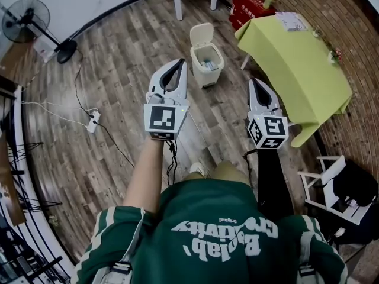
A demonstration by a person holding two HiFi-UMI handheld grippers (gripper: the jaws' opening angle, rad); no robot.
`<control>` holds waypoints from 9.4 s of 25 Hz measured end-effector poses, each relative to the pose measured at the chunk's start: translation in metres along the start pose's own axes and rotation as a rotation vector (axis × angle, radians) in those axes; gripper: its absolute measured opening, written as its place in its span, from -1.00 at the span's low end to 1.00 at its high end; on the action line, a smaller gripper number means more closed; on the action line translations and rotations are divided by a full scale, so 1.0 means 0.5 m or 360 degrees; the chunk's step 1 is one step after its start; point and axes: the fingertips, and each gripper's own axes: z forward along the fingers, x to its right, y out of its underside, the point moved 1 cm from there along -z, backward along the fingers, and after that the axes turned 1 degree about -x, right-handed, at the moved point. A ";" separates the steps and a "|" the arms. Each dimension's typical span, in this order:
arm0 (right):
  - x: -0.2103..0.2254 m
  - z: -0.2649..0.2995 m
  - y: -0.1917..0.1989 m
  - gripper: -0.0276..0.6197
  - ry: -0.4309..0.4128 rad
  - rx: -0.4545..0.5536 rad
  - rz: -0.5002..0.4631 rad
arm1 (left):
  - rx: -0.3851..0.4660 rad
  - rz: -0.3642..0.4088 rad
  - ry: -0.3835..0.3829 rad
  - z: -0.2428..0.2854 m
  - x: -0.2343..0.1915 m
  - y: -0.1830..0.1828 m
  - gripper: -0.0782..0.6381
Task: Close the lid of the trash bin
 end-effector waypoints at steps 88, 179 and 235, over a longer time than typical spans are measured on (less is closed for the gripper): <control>0.444 1.071 -0.030 -0.88 -0.0605 0.0055 0.0087 | -0.0259 0.0022 -0.0217 1.012 -0.317 0.233 -0.79; 0.275 1.496 0.452 -0.89 -0.0401 -0.0753 0.0158 | -0.0459 -0.0164 0.0333 1.255 -0.608 0.661 -0.77; 0.167 1.514 0.793 -0.91 -0.0470 -0.1507 0.0139 | -0.0526 -0.0274 0.0247 1.175 -0.656 0.767 -0.77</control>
